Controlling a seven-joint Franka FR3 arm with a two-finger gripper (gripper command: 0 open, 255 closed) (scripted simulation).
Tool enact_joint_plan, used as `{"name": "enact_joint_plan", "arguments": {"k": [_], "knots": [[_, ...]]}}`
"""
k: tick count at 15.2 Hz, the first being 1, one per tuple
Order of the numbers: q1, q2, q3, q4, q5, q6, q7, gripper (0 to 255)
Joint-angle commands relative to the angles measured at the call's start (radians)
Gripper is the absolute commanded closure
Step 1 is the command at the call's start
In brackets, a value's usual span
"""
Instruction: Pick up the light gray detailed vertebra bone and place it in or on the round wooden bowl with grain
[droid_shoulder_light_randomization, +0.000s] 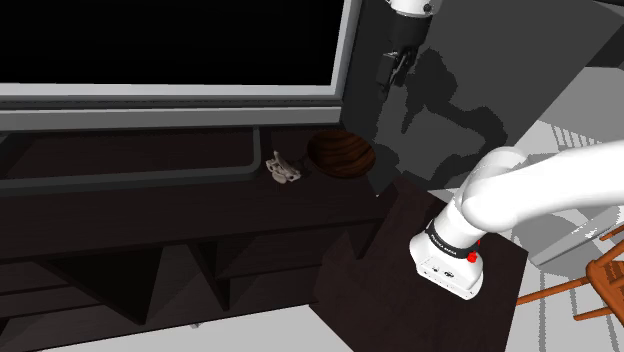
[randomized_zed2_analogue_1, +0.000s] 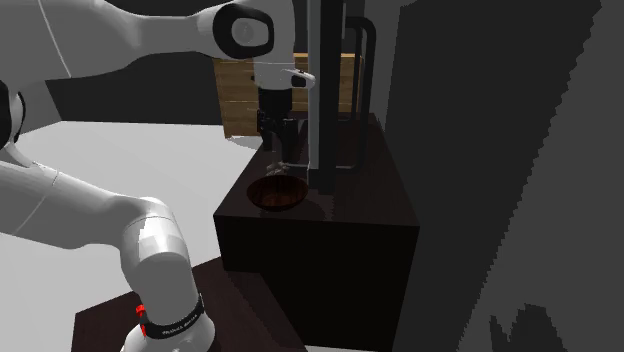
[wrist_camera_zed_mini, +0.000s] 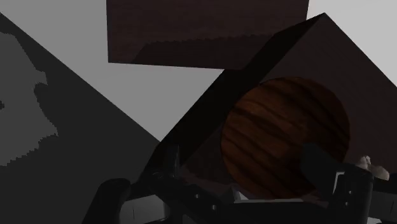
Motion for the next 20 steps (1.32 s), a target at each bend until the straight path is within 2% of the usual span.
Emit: {"name": "enact_joint_plan", "arguments": {"k": [1, 7, 9, 11, 13, 14, 18, 20], "knots": [[0.000, 0.000, 0.000, 0.000, 0.000, 0.000, 0.000, 0], [0.032, 0.155, 0.077, 0.029, 0.088, 0.089, 0.102, 0], [0.065, 0.214, 0.083, 0.047, 0.105, 0.119, 0.142, 0], [0.147, 0.278, 0.047, 0.068, 0.104, 0.151, 0.197, 0], [0.272, 0.344, -0.030, 0.095, 0.093, 0.183, 0.256, 0], [0.200, 0.204, -0.009, 0.078, 0.092, 0.140, 0.850, 0], [0.275, 0.299, -0.040, 0.100, 0.099, 0.201, 0.811, 0], [0.342, 0.362, -0.077, 0.120, 0.101, 0.238, 0.787, 0]]}}
